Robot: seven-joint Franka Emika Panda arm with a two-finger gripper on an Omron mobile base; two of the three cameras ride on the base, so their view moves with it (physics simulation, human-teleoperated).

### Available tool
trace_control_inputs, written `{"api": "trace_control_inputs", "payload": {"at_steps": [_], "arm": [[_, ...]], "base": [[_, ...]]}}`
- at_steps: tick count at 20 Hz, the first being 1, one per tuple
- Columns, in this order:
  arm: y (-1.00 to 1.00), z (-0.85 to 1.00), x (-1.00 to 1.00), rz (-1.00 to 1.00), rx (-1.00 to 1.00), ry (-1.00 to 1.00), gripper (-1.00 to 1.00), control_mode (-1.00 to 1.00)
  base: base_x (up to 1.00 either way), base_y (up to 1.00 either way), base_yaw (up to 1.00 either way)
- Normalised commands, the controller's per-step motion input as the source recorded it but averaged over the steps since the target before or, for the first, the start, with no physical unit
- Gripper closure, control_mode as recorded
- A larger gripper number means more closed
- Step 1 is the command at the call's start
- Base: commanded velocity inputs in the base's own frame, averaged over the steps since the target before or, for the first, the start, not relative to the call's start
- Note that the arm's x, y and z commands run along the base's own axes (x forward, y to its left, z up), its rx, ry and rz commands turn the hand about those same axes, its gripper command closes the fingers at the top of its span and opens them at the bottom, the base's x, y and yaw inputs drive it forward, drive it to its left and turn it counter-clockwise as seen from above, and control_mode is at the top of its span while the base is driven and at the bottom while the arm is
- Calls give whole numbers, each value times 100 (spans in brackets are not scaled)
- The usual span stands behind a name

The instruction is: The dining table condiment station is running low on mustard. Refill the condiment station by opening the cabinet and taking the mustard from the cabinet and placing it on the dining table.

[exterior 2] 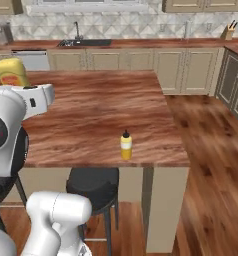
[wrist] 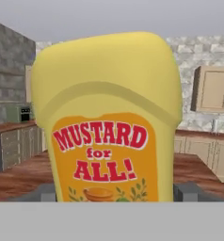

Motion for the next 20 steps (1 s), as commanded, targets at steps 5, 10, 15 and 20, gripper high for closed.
{"api": "trace_control_inputs", "payload": {"at_steps": [5,10,15,20], "arm": [[0,0,0,0,0,0,100,100],[0,0,0,0,0,0,100,100],[-41,-81,59,-1,0,-3,100,-100],[-1,-100,50,3,0,-8,100,-100]], "base": [[0,76,-55],[20,20,-35],[0,0,0],[0,0,0]]}}
